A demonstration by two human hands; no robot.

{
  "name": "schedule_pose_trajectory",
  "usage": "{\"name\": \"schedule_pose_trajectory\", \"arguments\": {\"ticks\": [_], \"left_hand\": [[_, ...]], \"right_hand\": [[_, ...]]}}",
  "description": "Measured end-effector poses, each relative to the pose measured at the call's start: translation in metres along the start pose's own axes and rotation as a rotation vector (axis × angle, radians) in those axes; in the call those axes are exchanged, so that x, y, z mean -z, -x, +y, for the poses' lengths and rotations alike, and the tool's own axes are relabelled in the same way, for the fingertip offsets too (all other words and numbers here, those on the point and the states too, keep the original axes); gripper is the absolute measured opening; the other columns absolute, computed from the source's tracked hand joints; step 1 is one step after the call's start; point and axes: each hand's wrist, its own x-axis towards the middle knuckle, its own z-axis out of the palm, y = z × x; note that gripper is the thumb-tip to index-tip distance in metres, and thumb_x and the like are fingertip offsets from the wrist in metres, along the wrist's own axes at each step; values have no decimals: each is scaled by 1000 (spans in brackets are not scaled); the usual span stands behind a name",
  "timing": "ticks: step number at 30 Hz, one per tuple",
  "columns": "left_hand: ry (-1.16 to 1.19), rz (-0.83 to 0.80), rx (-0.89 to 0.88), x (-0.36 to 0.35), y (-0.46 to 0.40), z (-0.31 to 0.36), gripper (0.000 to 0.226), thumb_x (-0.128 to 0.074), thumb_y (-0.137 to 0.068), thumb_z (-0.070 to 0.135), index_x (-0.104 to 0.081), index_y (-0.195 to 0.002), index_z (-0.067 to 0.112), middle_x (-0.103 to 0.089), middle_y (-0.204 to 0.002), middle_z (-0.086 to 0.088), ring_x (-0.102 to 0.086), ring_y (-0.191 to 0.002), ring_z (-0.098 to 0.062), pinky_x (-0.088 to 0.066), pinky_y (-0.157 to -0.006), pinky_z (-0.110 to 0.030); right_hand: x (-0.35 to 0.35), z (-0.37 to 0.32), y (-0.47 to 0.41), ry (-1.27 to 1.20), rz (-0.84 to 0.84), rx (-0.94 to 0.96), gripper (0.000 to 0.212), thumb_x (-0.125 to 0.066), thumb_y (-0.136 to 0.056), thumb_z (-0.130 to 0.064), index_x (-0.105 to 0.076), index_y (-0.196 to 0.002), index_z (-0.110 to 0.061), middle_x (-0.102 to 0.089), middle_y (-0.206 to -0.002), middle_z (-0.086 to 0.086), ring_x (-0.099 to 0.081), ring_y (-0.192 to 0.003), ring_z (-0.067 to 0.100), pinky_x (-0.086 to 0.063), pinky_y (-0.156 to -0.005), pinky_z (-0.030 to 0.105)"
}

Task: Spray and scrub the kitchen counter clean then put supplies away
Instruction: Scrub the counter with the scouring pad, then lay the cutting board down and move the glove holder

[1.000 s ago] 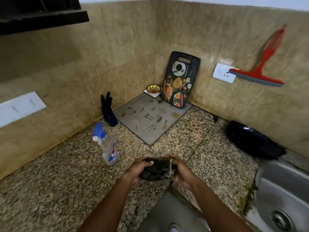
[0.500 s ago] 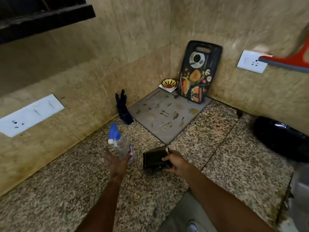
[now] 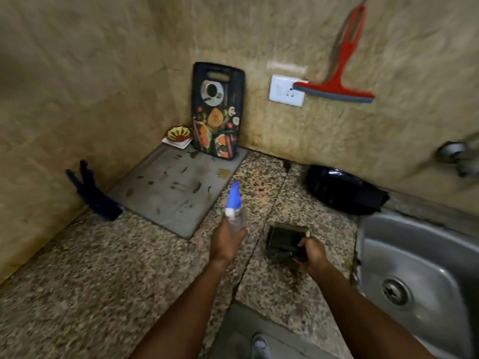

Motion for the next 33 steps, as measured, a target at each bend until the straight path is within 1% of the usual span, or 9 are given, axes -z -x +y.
{"name": "schedule_pose_trajectory", "arguments": {"ticks": [2,5,12,16,18,21,25,30,33], "left_hand": [[-61,-3,-36,-37,-15,12,49,-75,-76,36,-61,-120,21,-73,-109,2,-68,-98,-16,-53,-84,-29],[-104,-20,-74,-70,-22,37,47,-74,-78,37,-59,-120,21,-73,-107,-2,-69,-96,-22,-56,-82,-36],[-105,-145,-40,-97,-21,39,53,-77,-80,32,-50,-124,25,-65,-107,9,-65,-95,-17,-55,-83,-33],[-99,-481,-23,-77,-30,26,44,-73,-83,18,-53,-122,22,-68,-112,-4,-65,-100,-19,-55,-91,-49],[-157,-559,-22,-53,-45,28,45,-65,-87,3,-50,-129,14,-64,-121,-6,-62,-108,-19,-54,-95,-38],[-280,-328,-32,-5,-76,49,48,-58,-88,-2,-51,-133,13,-54,-129,-3,-52,-125,-23,-45,-103,-33],[-193,-12,-71,56,-114,100,26,-59,-91,3,-59,-116,8,-62,-115,-10,-57,-102,-20,-48,-92,-38],[-111,173,-108,90,-139,134,17,-64,-93,26,-63,-108,20,-66,-103,0,-62,-94,-16,-51,-82,-35],[-98,235,-111,101,-161,143,16,-65,-92,30,-63,-106,23,-68,-99,-2,-65,-90,-20,-51,-73,-33]], "right_hand": [[20,-7,-15,29,18,10,15,-45,-85,4,-55,-88,-7,-55,-98,20,-55,-84,35,-53,-72,48],[30,-14,-33,197,49,91,31,-50,-87,3,-58,-117,1,-61,-114,25,-60,-103,44,-55,-86,55],[46,-25,-30,1053,266,248,58,-60,-89,-19,-34,-139,-9,-40,-141,16,-40,-131,37,-42,-103,50],[35,-58,-36,1072,245,309,60,-57,-91,-21,-31,-144,-8,-32,-148,18,-33,-135,38,-34,-109,52],[23,-91,-38,1025,219,478,54,-57,-89,-15,-39,-138,-3,-42,-140,22,-43,-127,40,-41,-104,47],[-2,-152,-37,875,123,657,39,-55,-87,-9,-54,-125,-1,-59,-125,24,-57,-113,39,-48,-92,38],[-64,-235,-27,781,-52,838,29,-56,-89,-8,-65,-116,-3,-66,-121,17,-60,-114,33,-46,-94,32],[-161,-322,-38,714,-203,908,15,-64,-84,-15,-67,-98,-17,-71,-108,13,-65,-103,33,-54,-94,47],[-211,-365,-42,657,-226,915,31,-72,-81,-17,-65,-109,-5,-67,-108,12,-62,-102,28,-50,-92,40]]}}
